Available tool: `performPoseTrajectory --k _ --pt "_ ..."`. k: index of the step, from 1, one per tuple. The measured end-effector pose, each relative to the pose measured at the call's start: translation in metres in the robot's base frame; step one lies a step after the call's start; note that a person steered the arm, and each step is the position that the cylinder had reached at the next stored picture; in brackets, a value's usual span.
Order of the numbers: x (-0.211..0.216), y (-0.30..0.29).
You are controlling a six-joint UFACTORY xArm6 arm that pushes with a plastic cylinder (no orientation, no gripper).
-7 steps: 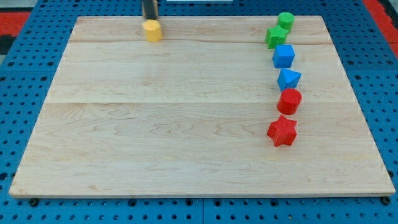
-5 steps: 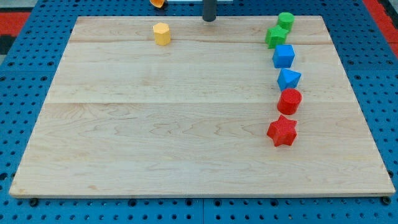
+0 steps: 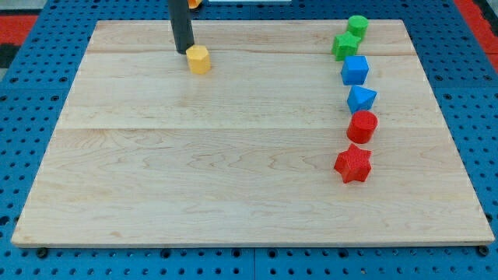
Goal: Slide yellow hexagon parallel left to red circle
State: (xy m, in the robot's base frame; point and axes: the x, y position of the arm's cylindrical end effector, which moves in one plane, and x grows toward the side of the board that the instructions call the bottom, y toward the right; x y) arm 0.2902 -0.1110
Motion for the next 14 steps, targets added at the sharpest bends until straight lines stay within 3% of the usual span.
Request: performPoseTrajectory --k 5,6,9,12,14 --pt "0.1 0.133" --pt "0.131 0.133" --pt "0.11 0.134" --pt "0.136 0.142" --pt "0.109 0.173"
